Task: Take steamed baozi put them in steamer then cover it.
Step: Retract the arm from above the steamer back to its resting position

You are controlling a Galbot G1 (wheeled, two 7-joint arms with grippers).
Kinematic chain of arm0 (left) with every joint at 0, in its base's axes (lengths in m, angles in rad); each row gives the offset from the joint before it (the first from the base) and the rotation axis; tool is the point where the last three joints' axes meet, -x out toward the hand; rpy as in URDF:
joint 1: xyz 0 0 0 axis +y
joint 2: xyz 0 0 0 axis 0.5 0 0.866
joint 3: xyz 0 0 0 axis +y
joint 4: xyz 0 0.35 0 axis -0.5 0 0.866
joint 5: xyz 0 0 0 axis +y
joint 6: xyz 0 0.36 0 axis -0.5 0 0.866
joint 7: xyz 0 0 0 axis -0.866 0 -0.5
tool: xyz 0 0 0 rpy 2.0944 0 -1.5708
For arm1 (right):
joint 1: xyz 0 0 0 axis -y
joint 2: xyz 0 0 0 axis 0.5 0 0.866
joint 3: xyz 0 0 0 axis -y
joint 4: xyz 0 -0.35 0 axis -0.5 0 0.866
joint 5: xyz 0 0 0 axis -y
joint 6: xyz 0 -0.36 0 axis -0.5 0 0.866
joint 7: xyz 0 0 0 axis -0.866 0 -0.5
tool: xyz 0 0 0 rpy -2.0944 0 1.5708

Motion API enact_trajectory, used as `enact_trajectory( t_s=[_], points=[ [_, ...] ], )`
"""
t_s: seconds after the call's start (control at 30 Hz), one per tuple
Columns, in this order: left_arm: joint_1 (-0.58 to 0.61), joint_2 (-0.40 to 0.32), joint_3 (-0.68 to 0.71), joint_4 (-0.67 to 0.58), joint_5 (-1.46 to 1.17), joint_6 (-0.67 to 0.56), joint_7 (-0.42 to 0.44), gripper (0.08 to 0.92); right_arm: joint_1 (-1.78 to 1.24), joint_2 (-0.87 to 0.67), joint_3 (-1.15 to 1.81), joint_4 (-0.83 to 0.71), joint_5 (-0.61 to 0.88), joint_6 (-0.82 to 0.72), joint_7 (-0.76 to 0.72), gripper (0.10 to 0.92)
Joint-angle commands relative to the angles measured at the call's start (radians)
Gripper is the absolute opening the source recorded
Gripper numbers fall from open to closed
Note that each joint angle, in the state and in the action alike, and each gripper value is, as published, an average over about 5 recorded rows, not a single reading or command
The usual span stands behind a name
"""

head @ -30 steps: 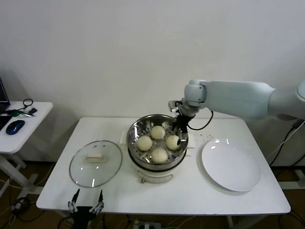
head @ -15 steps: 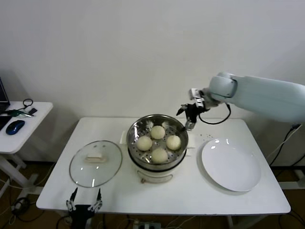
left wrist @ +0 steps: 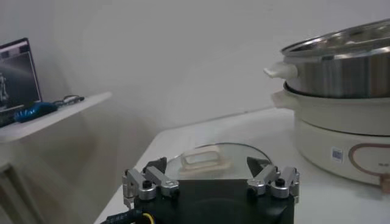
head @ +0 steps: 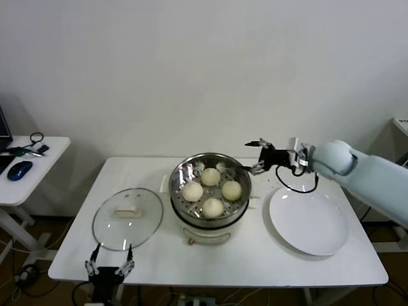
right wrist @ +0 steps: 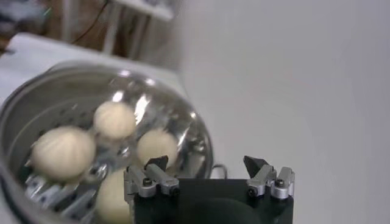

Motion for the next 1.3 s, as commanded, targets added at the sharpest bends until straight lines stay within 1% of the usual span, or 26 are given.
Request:
enact_trajectory(
  t_s=[0.03,0.17,0.4,0.5,0.63,0.73,0.83,0.9,1.0,1.2,1.3],
  points=[
    [-0.003,-0.004,0.001,-0.028,0.035,0.008,-0.002,0.823,-0.789,-0.022,0.814,0.119,-0.074,0.138,0.275,0.823],
    [-0.001,-0.002,-0.006,-0.044,0.076,0.012,0.005,0.823,-0.984,0.081,1.005,0.149,-0.117,0.129,0.29,0.823],
    [-0.019,0.008,-0.032,-0.068,0.245,0.021,0.02,0.823,-1.195,0.253,1.241,0.206,-0.178,0.024,0.285,0.823],
    [-0.034,0.02,-0.055,-0.076,0.402,0.028,0.036,0.823,-1.253,0.314,1.307,0.228,-0.189,-0.004,0.284,0.823],
    [-0.052,0.053,-0.077,-0.082,0.711,0.016,0.062,0.823,-1.333,0.38,1.381,0.252,-0.212,-0.013,0.264,0.823],
    [-0.072,0.09,-0.067,-0.064,0.963,0.016,0.05,0.823,-1.376,0.412,1.409,0.253,-0.246,0.004,0.244,0.823],
    [-0.105,0.121,-0.041,-0.025,1.131,0.022,0.005,0.823,-1.401,0.434,1.434,0.253,-0.268,0.027,0.223,0.823],
    [-0.131,0.137,-0.025,0.007,1.2,0.024,-0.022,0.823,-1.413,0.439,1.45,0.255,-0.272,0.03,0.21,0.823],
    [-0.17,0.155,0.002,0.069,1.262,0.02,-0.039,0.823,-1.422,0.439,1.46,0.254,-0.287,0.029,0.2,0.823],
    [-0.292,0.154,0.019,0.243,1.381,-0.022,-0.08,0.823,-1.426,0.458,1.453,0.247,-0.314,0.028,0.198,0.823],
    [-0.359,0.153,0.018,0.322,1.406,-0.042,-0.078,0.823,-1.428,0.466,1.451,0.233,-0.341,0.032,0.191,0.823]
  ],
)
